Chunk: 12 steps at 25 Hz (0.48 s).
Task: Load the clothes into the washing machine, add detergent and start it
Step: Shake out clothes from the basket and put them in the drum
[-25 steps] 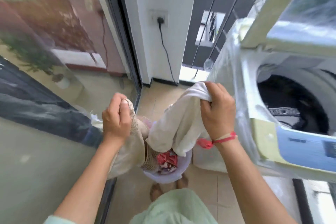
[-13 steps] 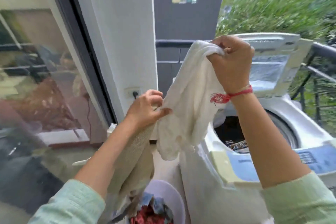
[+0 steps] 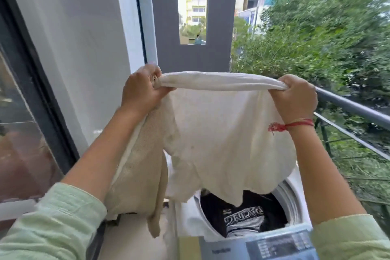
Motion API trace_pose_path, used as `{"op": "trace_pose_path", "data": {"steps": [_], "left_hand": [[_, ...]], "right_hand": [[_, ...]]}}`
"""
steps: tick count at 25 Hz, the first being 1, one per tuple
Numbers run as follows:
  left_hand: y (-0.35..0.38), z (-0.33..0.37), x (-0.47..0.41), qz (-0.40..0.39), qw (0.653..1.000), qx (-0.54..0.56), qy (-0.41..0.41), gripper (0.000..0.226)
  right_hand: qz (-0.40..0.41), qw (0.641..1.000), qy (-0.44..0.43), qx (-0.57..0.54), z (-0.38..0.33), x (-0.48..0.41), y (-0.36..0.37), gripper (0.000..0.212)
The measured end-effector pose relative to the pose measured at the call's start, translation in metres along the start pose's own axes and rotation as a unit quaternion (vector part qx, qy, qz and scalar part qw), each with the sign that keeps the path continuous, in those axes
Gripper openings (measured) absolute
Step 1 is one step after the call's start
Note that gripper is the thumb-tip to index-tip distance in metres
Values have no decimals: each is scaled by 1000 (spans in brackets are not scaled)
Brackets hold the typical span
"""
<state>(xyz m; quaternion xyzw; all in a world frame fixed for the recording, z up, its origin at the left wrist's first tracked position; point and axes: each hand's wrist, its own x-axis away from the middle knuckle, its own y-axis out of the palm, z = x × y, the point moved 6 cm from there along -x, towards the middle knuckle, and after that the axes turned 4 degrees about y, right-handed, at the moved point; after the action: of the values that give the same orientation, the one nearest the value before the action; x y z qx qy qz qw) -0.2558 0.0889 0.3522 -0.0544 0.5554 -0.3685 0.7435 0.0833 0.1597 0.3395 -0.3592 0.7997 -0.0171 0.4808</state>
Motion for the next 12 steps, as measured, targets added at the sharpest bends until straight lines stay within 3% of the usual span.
{"op": "trace_pose_path", "data": {"steps": [3, 6, 8, 10, 11, 12], "left_hand": [[37, 34, -24, 29, 998, -35, 48, 44], [71, 61, -48, 50, 994, -57, 77, 36], [100, 57, -56, -25, 998, -29, 42, 32], [140, 36, -45, -206, 977, -45, -17, 35], [163, 22, -28, -320, 944, -65, -45, 34], [182, 10, -5, -427, 899, -80, -66, 29]], "right_hand": [[12, 1000, 4, 2, 39, -37, -3, 26], [57, 995, 15, -78, 65, -72, -7, 21], [21, 985, -27, -171, 81, -82, 3, 22], [-158, 968, -56, -187, 99, -77, 33, 31], [-302, 943, -58, -129, 115, -66, 57, 30], [-454, 889, -43, -36, 139, -47, 81, 26]]}}
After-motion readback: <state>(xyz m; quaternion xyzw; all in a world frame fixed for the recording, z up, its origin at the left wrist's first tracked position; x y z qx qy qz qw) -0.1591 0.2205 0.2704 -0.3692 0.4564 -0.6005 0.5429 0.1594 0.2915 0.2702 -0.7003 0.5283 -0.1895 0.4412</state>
